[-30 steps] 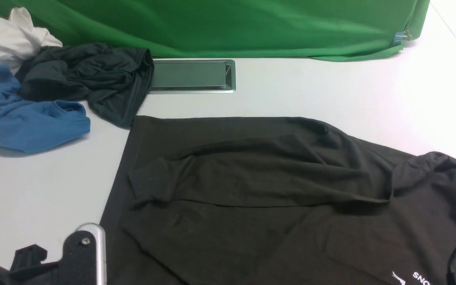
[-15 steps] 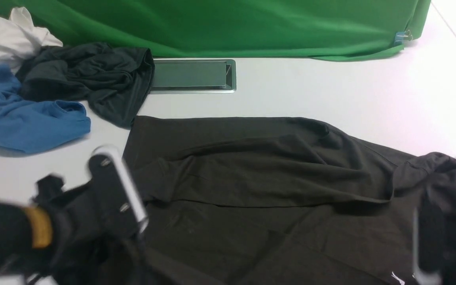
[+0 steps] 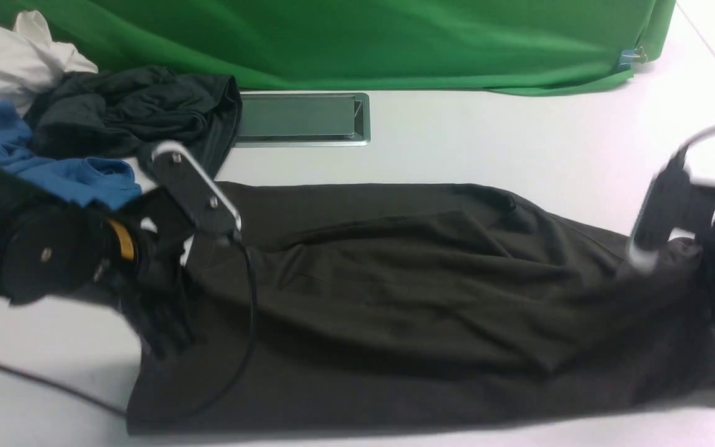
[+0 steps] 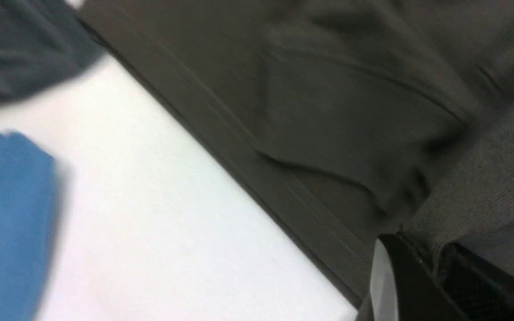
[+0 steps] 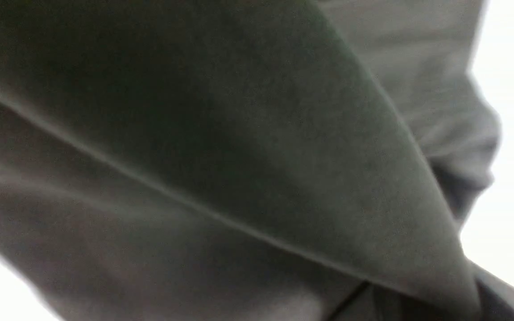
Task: Fold a long-sleeved shirt on a white desktop.
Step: 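Fold the black garment in half by bringing its near edge over to the far edge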
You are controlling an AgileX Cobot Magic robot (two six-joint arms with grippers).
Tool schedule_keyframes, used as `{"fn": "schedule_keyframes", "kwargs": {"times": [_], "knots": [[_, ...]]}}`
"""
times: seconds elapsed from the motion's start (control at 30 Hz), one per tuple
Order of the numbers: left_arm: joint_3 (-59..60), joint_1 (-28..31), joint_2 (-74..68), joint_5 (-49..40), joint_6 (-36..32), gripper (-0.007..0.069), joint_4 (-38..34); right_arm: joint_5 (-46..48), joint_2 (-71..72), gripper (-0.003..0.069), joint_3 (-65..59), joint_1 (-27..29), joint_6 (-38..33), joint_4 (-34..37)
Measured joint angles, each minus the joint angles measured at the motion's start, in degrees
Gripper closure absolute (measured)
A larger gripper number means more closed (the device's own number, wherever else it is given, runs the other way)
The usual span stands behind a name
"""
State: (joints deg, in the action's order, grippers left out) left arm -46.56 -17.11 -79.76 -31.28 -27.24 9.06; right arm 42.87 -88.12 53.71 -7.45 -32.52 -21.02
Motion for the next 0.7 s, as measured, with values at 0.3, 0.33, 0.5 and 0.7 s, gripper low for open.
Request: {"fn": "schedule_keyframes", "kwargs": {"times": [0.3,0.33,0.5,0.7], "knots": [[-12.73,4.86,-10.04,2.21,-5.82,0.0596,-0.47,0.84,-2.73,0.0602,7.34,4.06,0.0,3.62],[-14.43,5.44,-11.85,2.21,-6.41,0.0596,-0.85,0.79,-3.56,0.0602,7.76,4.36,0.0,3.88],[-21.48,7.14,-19.28,2.39,-8.28,0.0596,-2.14,0.53,-9.31,0.0602,10.84,5.74,0.36,5.12],[-29.77,7.47,-28.79,2.65,-8.72,0.0596,-3.19,1.76,-17.98,0.0601,17.99,8.86,7.78,6.23]]}}
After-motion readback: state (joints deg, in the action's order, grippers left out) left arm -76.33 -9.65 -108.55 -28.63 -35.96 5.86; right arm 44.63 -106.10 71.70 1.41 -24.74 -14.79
